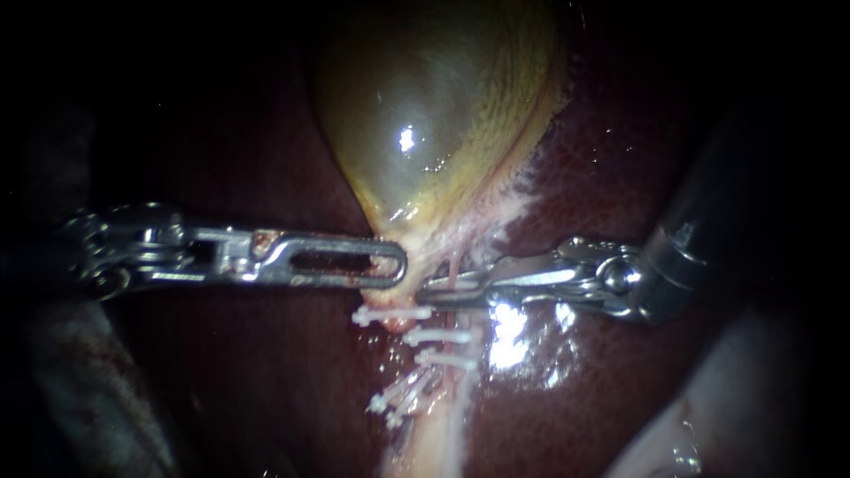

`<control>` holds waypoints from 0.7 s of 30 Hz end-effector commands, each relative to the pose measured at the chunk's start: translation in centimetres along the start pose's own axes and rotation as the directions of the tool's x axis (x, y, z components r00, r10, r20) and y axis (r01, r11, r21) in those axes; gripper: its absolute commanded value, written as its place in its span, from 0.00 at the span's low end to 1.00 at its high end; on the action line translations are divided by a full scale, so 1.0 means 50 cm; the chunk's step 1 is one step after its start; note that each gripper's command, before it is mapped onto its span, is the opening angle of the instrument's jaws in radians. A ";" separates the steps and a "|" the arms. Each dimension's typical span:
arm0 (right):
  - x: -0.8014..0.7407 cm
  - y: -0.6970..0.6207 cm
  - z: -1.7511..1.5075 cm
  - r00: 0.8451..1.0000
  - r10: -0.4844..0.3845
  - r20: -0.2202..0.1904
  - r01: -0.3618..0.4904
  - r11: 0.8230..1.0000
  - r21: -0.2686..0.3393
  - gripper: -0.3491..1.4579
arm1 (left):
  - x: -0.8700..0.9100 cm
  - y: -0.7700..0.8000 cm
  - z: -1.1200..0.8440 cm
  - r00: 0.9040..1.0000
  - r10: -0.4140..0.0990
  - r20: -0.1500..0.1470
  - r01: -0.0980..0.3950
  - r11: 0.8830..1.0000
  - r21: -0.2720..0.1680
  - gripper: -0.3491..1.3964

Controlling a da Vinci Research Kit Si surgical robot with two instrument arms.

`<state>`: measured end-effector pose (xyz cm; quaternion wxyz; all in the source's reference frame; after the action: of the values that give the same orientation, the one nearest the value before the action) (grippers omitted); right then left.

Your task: Clipping third clip right tube

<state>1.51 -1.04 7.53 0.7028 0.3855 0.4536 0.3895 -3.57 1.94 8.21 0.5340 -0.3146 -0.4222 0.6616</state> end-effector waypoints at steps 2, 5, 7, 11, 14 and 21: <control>-0.0001 0.0005 -0.0005 1.000 0.001 -0.011 -0.001 1.000 0.010 0.00 | 0.0000 0.0000 0.0000 1.000 0.000 0.000 0.000 1.000 0.000 0.00; 0.0000 0.0009 -0.0011 1.000 0.001 -0.012 -0.001 1.000 0.012 0.00 | 0.0000 0.0000 0.0001 1.000 0.000 0.000 0.000 1.000 0.000 0.00; -0.0001 0.0009 -0.0012 1.000 0.000 -0.012 0.000 1.000 0.013 0.00 | 0.0000 0.0000 0.0001 1.000 0.000 0.002 0.000 1.000 0.002 0.00; -0.0001 0.0009 -0.0011 1.000 0.000 -0.012 0.000 1.000 0.013 0.00 | 0.0000 0.0000 0.0001 1.000 0.000 0.002 0.000 1.000 0.002 0.00; -0.0002 0.0009 -0.0011 1.000 0.000 -0.012 0.000 1.000 0.013 0.00 | 0.0000 0.0000 0.0001 1.000 0.000 0.001 0.000 1.000 0.002 0.00; -0.0006 0.0008 -0.0010 1.000 0.004 -0.012 -0.004 1.000 0.014 0.00 | 0.0000 0.0000 0.0001 1.000 0.000 0.001 0.000 1.000 0.002 0.00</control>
<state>1.43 -1.04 7.56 0.6955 0.3897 0.4592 0.3917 -3.57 1.93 8.21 0.5340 -0.3136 -0.4219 0.6622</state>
